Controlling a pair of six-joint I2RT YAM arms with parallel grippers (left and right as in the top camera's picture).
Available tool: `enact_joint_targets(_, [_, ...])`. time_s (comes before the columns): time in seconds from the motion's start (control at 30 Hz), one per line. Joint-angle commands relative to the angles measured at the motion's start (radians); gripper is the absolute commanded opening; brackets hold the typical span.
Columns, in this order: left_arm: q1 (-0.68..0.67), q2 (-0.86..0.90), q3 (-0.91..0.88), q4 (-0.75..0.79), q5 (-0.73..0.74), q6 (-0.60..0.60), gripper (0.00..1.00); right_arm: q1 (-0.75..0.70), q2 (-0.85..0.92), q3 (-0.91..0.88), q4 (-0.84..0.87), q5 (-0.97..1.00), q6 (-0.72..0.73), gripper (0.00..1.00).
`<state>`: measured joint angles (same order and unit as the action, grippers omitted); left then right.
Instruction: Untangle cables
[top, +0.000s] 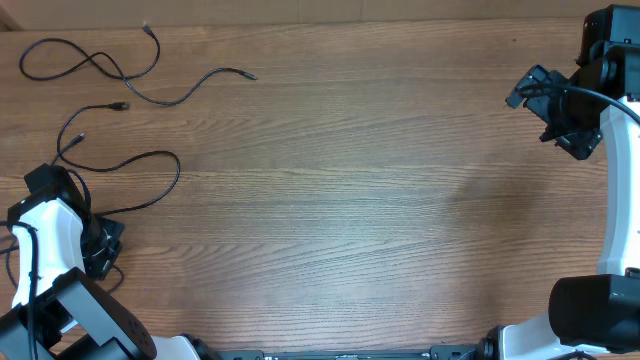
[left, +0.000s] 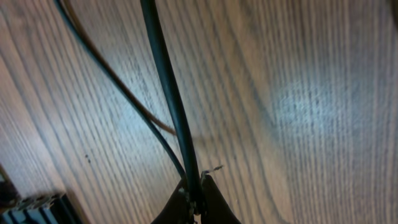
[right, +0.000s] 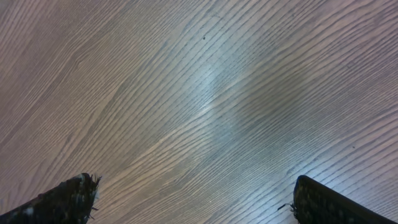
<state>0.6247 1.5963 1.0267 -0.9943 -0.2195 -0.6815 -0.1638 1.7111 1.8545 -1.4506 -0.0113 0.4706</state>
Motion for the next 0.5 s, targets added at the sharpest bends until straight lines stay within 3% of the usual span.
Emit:
enact_joint_targets(0.0, [0.01,-0.001,-0.016,-0.034,0.024,-0.006,0.04,0.0,-0.002,-0.003,0.005,0.01,-0.004,1.0])
enact_joint_targets(0.33, [0.009,-0.001,-0.026,-0.127,0.245,-0.006,0.05,0.0,-0.002,-0.003,0.005,0.01,-0.004,1.0])
enact_joint_targets(0.47, [0.009,-0.001,-0.026,-0.158,0.246,-0.006,0.05,0.0,-0.002,-0.003,0.005,0.01,-0.004,1.0])
